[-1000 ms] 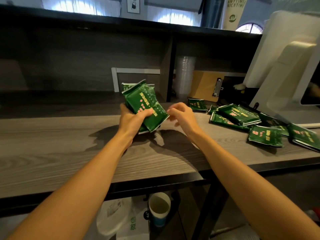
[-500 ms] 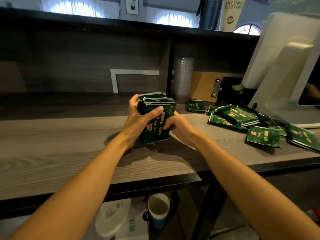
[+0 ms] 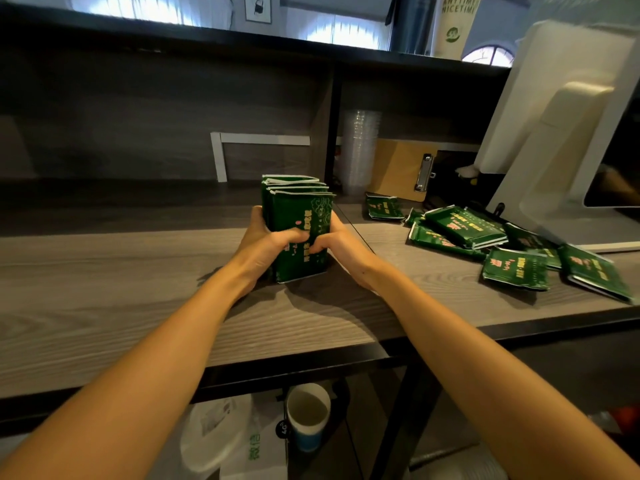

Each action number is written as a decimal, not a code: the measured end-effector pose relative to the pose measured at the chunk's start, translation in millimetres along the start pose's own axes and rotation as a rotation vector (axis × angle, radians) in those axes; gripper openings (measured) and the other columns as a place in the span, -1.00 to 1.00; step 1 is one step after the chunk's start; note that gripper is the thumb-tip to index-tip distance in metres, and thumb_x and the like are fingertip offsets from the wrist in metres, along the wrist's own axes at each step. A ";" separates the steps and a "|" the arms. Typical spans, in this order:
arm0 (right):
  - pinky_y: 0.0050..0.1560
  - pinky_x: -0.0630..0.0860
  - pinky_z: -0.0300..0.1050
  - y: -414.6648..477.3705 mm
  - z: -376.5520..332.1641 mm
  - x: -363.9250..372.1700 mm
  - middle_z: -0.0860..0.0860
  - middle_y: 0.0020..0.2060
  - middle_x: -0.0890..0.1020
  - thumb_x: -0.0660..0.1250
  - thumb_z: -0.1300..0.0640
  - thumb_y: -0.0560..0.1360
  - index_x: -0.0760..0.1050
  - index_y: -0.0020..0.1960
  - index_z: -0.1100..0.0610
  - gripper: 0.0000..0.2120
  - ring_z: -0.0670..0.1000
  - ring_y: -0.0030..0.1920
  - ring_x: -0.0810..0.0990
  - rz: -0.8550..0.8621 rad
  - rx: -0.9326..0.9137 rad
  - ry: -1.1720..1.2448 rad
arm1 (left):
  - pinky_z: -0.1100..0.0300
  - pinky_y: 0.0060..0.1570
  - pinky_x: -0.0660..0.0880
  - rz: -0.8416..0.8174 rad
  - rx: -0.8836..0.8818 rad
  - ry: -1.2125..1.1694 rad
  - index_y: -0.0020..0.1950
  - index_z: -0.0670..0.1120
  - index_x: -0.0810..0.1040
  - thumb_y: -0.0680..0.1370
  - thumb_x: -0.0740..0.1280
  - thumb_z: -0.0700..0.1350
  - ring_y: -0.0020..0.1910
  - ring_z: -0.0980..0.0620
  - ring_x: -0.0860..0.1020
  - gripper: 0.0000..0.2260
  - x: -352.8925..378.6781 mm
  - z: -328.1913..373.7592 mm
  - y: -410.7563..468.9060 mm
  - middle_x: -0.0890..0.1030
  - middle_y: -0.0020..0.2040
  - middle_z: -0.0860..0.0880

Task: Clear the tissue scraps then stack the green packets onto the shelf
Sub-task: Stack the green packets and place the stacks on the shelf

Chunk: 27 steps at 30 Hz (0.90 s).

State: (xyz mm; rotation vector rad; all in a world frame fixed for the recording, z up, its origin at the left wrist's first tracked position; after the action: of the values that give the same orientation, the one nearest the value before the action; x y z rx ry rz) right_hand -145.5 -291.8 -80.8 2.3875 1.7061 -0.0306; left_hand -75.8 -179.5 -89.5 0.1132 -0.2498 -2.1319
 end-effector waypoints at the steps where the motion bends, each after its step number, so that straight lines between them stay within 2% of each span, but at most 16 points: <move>1: -0.08 0.49 -0.30 1.0 -0.4 -0.6 0.20 0.23 0.45 0.09 0.59 0.38 0.15 0.44 0.22 -0.33 0.06 0.15 0.46 0.023 -0.004 0.009 | 0.21 -0.05 0.48 0.008 0.004 0.016 0.25 -0.09 0.31 0.41 0.42 -0.28 0.00 0.10 0.53 -0.51 0.4 -0.4 -0.5 0.54 0.03 0.03; 4: -0.28 0.48 -0.33 0.8 -5.7 -6.1 0.12 0.11 0.43 0.11 0.59 0.37 0.17 0.43 0.16 -0.31 0.01 0.03 0.45 0.165 -0.033 0.012 | 0.11 -0.02 0.54 0.073 0.011 -0.020 0.28 -0.13 0.37 0.29 0.48 -0.13 0.02 0.03 0.59 -0.41 5.0 1.3 -1.0 0.59 0.07 -0.02; 6: -0.26 0.43 -0.30 0.4 -9.7 -16.7 0.10 0.09 0.43 0.10 0.57 0.39 0.16 0.43 0.16 -0.33 -0.06 -0.08 0.45 0.294 -0.039 -0.006 | 0.04 -0.02 0.58 0.120 -0.006 -0.051 0.25 -0.13 0.45 0.19 0.45 -0.06 0.00 -0.02 0.62 -0.36 13.7 5.6 0.1 0.63 0.07 -0.07; 8: -0.20 0.42 -0.24 1.2 -11.0 -34.2 0.11 0.11 0.46 0.09 0.54 0.42 0.18 0.42 0.18 -0.39 -0.09 -0.15 0.46 0.411 -0.022 -0.035 | 0.10 -0.11 0.61 0.090 -0.049 -0.080 0.15 -0.12 0.53 0.21 0.45 -0.08 -0.06 -0.02 0.63 -0.49 27.8 13.5 1.1 0.65 0.02 -0.07; 10: -0.03 0.45 -0.12 2.5 -8.1 -55.9 0.15 0.18 0.48 0.12 0.49 0.43 0.25 0.37 0.19 -0.47 0.03 0.01 0.50 0.521 -0.020 -0.154 | 0.29 -0.32 0.58 0.031 -0.101 -0.097 -0.05 -0.06 0.59 0.35 0.43 -0.18 -0.22 0.05 0.63 -0.80 45.9 20.9 1.7 0.66 -0.12 -0.03; 12: 0.08 0.38 -0.10 -0.9 -3.3 -77.9 0.16 0.19 0.48 0.16 0.44 0.42 0.34 0.29 0.22 -0.55 0.11 0.16 0.45 0.659 -0.025 -0.399 | 0.37 -0.48 0.49 -0.031 -0.164 -0.114 -0.19 -0.03 0.56 0.43 0.36 -0.22 -0.40 0.13 0.60 -0.91 65.9 26.3 1.3 0.63 -0.30 0.02; 14: 0.07 0.35 -0.11 -8.5 4.4 -100.1 0.16 0.17 0.47 0.21 0.40 0.42 0.38 0.23 0.24 -0.61 0.13 0.19 0.41 0.750 -0.027 -0.674 | 0.32 -0.38 0.52 -0.075 -0.237 -0.132 -0.20 -0.05 0.56 0.44 0.37 -0.18 -0.37 0.08 0.60 -0.95 83.0 27.7 1.2 0.62 -0.29 0.00; 17: 0.09 0.40 -0.01 -17.0 20.6 -129.9 0.19 0.19 0.47 0.28 0.23 0.49 0.37 0.24 0.26 -0.66 0.20 0.21 0.43 0.660 0.114 -1.016 | 0.08 -0.02 0.55 -0.090 -0.338 -0.165 -0.15 -0.11 0.57 0.41 0.39 -0.14 -0.16 -0.07 0.61 -0.93 98.3 22.8 2.6 0.65 -0.15 -0.11; 19: 0.08 0.41 0.04 -18.9 28.9 -142.4 0.22 0.17 0.50 0.24 0.13 0.53 0.37 0.20 0.27 -0.69 0.25 0.18 0.46 0.548 0.242 -1.197 | 0.01 0.08 0.55 -0.085 -0.379 -0.187 -0.07 -0.12 0.59 0.39 0.40 -0.13 -0.07 -0.12 0.63 -0.85 102.5 15.6 5.1 0.67 -0.06 -0.14; 21: 0.14 0.38 0.06 -18.4 30.9 -146.4 0.22 0.13 0.53 0.21 0.08 0.55 0.38 0.17 0.26 -0.71 0.26 0.17 0.47 0.502 0.304 -1.299 | 0.00 0.09 0.55 -0.079 -0.401 -0.198 0.01 -0.13 0.60 0.38 0.40 -0.12 -0.03 -0.12 0.64 -0.77 103.1 8.8 8.4 0.67 -0.02 -0.15; 24: 0.31 0.28 0.10 -14.3 27.7 -139.0 0.20 0.08 0.57 0.21 0.10 0.54 0.41 0.18 0.22 -0.72 0.23 0.17 0.49 0.449 0.286 -1.310 | 0.03 0.06 0.55 -0.065 -0.401 -0.193 0.03 -0.13 0.60 0.38 0.40 -0.11 -0.05 -0.10 0.64 -0.75 98.7 5.9 13.5 0.68 -0.04 -0.13; 27: 0.18 0.37 0.00 -10.0 15.2 -121.1 0.22 0.20 0.53 0.20 0.19 0.51 0.37 0.33 0.20 -0.62 0.23 0.22 0.46 0.331 0.221 -1.207 | 0.11 -0.04 0.55 -0.033 -0.368 -0.144 -0.04 -0.11 0.58 0.41 0.39 -0.12 -0.13 -0.05 0.62 -0.84 90.2 11.4 16.9 0.66 -0.10 -0.11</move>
State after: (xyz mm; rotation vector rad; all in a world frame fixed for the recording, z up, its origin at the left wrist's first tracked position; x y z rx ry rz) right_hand -193.4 -404.4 -80.7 1.9522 0.7351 -1.3310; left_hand -112.9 -262.6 -73.1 -0.2524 0.0643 -2.1852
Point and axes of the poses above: each hand's wrist, its own y-axis towards the middle knuckle, its own x-axis out of the palm, z = x × y, the point moved 1 cm from there along y, towards the middle knuckle
